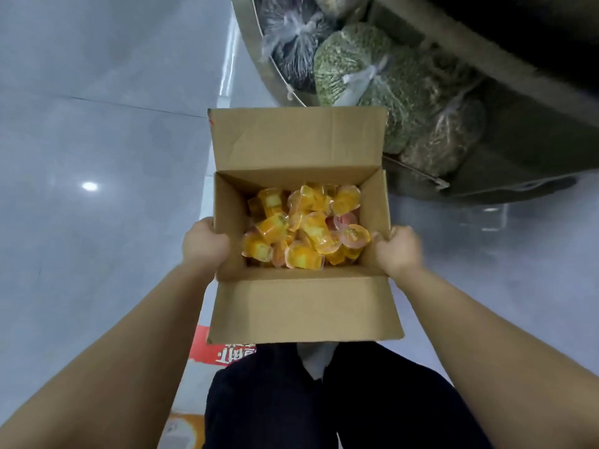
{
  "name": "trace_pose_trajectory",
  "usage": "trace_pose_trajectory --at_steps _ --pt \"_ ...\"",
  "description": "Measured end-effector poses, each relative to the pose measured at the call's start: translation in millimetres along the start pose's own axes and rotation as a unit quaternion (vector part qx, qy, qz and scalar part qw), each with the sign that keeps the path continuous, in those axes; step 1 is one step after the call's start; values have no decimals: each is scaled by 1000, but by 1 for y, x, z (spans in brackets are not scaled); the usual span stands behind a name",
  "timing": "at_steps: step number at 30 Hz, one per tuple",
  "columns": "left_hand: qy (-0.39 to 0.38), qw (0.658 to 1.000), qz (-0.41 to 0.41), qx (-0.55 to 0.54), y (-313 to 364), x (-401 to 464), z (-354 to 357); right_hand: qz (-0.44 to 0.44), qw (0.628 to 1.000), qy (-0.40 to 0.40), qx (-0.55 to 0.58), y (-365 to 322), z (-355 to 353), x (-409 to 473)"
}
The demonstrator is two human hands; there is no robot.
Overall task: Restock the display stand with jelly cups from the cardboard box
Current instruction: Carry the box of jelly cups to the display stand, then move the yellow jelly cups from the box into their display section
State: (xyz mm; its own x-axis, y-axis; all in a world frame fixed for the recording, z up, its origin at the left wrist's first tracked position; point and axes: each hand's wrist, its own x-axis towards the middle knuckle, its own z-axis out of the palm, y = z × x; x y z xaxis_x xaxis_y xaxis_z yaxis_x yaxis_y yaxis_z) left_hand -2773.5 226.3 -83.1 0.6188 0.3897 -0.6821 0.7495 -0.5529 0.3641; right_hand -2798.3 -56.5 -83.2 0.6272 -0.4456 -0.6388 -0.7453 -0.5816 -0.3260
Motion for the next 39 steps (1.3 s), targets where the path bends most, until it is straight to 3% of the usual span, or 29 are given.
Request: trace_pose_trajectory --at_steps 5,9,11,13,15,17,19,22,25,27,32,39 --pt "28 999 4 -18 -22 51 36 -21 999 13 -27 -2 51 56" --pt "57 997 55 -3 -25 59 38 -57 998 -2 -41 1 54 58" --pt "113 985 131 -11 -26 47 33 -114 992 37 -28 -1 39 47" --pt "180 949 257 -7 -22 28 29 -238 963 128 -16 -11 25 33" --pt "133 931 339 -12 -17 17 37 -319 944 88 -3 -32 25 25" --pt "30 948 315 -2 -12 18 54 -330 943 -30 -34 -54 42 29" --pt "-37 966 253 41 -9 31 74 -330 931 -81 -132 -72 69 44" --pt "-71 971 186 128 -10 63 98 -299 922 -76 -235 -85 106 73" --pt "-67 979 146 126 -13 87 108 -310 909 -6 -279 -84 129 94" --pt "-34 983 155 91 -12 86 108 -321 921 15 -220 -81 129 94" --pt "26 973 222 -64 9 -1 60 -255 962 -60 74 -66 66 17" --pt "13 931 330 -156 106 -220 -103 -216 926 -58 305 -99 -130 -192"
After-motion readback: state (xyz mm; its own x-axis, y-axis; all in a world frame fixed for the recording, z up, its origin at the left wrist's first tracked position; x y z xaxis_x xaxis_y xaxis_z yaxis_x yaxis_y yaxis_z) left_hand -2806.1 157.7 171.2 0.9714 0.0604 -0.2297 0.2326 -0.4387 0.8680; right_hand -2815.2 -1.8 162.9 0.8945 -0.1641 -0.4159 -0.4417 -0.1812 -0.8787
